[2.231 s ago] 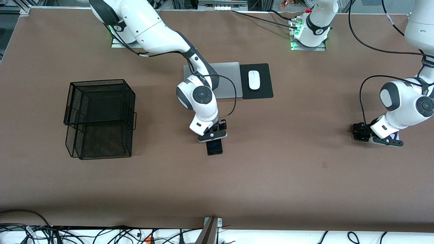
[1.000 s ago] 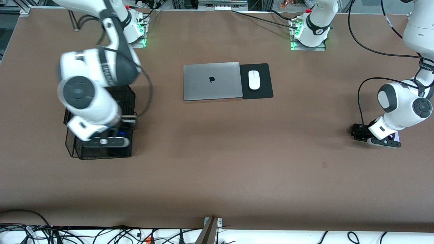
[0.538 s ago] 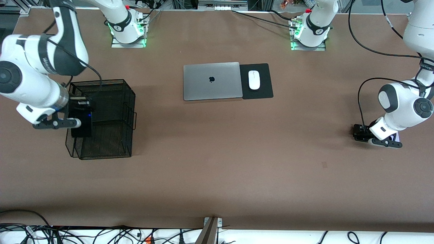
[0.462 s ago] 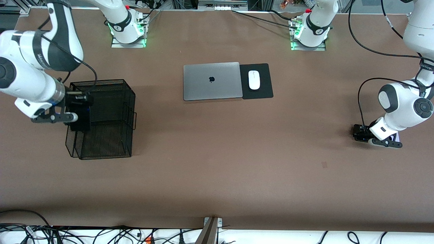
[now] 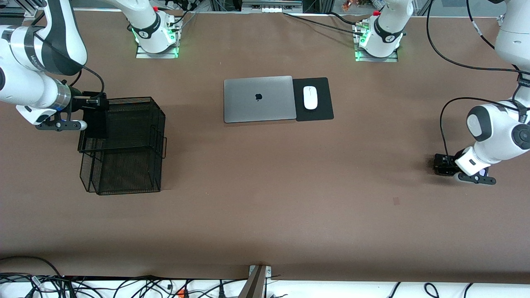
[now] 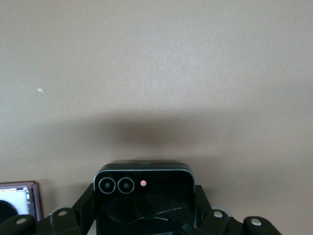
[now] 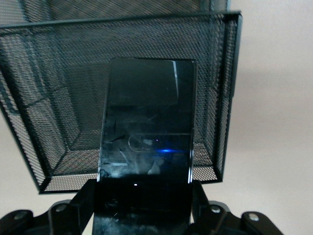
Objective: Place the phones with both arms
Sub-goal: 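Carry the black phone into the mesh basket and open the right gripper, then carry the small black flip phone to the table middle with the left gripper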
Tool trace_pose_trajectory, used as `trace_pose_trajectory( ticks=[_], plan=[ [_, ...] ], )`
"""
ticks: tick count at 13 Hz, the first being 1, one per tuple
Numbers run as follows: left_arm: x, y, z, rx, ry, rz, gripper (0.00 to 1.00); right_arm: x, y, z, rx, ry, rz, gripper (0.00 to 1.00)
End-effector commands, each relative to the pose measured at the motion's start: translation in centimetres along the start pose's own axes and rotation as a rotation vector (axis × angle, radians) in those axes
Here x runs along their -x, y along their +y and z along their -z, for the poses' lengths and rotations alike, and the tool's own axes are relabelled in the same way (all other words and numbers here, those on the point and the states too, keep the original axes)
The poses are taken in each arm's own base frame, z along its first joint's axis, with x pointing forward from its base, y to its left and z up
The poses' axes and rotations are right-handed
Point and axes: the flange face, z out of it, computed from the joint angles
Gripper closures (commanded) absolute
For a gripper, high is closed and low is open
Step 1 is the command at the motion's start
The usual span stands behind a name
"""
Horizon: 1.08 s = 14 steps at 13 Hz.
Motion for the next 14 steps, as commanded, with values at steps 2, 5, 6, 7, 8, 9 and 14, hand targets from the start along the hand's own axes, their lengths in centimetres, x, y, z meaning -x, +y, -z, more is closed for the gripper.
trace_pose_trajectory(
  ticks=[2, 5, 6, 7, 8, 9, 14],
  plan=[
    [-4.1, 2.5, 4.6, -0.028, 0.002, 0.024, 0.73, -0.3, 0.3, -0.5, 0.013, 0.006, 0.003, 0.92],
    [-7.1, 6.0, 7.4, -0.039, -0.003, 0.031, 0.73, -1.8, 0.1, -1.9, 0.039, 0.03, 0.005, 0.92],
    [-8.1, 8.0, 8.2, -0.042, -0.005, 0.051, 0.73, -2.2, -0.1, -2.5, 0.044, 0.026, 0.005, 0.92],
    [-8.9, 10.2, 8.7, -0.048, -0.009, 0.071, 0.73, -2.4, -0.1, -2.6, 0.042, 0.026, 0.002, 0.92],
    [-9.4, 12.2, 9.0, -0.05, -0.017, 0.088, 0.73, -2.5, -0.2, -2.8, 0.041, 0.025, 0.0, 0.92],
    [-9.9, 14.5, 9.0, -0.051, -0.024, 0.103, 0.73, -2.8, -0.6, -3.2, 0.038, 0.026, 0.0, 0.92],
    [-10.6, 29.1, 8.6, -0.064, -0.055, 0.123, 0.72, -3.5, -1.0, -4.0, 0.02, 0.021, -0.011, 0.86]
  ],
)
